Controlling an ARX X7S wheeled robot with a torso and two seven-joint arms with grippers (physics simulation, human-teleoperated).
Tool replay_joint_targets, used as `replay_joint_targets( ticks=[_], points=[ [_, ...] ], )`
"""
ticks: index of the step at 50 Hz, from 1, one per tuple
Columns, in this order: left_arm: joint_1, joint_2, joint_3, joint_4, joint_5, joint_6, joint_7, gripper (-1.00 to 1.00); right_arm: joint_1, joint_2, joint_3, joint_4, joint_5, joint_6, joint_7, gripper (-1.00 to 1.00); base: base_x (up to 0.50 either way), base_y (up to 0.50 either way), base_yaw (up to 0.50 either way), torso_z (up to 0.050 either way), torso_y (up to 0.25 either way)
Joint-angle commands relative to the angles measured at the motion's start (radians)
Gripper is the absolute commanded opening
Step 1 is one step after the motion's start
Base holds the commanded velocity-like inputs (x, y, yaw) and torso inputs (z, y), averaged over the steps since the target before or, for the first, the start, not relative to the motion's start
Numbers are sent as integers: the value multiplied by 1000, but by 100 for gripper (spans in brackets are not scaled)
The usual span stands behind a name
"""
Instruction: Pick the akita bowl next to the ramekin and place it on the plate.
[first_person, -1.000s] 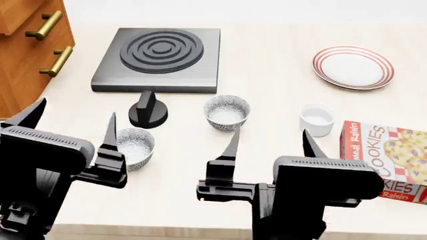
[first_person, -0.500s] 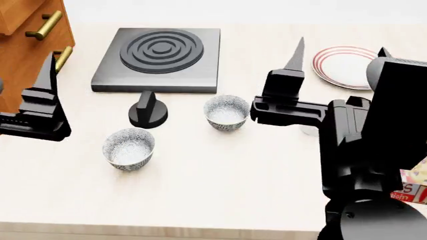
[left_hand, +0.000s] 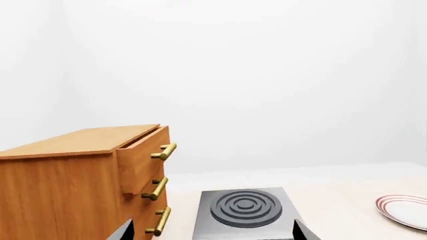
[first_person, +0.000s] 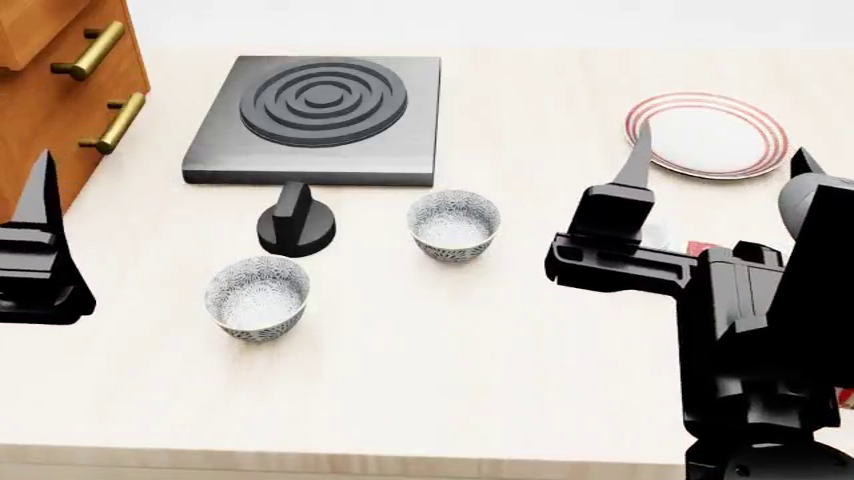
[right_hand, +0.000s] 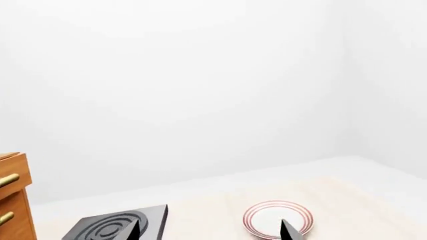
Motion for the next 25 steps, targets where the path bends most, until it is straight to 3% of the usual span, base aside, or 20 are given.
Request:
replay_joint_targets(
  ticks=[1,25],
  points=[
    [29,3,-13,3,-12,14,2,100,-13,8,1,7,4,-23,-1,100,0,0,0,0,0],
    [29,-3,-12,1,-29,7,-10,100,-19,11,5,2,23,-35,13,100,0,-2,0,0,0]
  ],
)
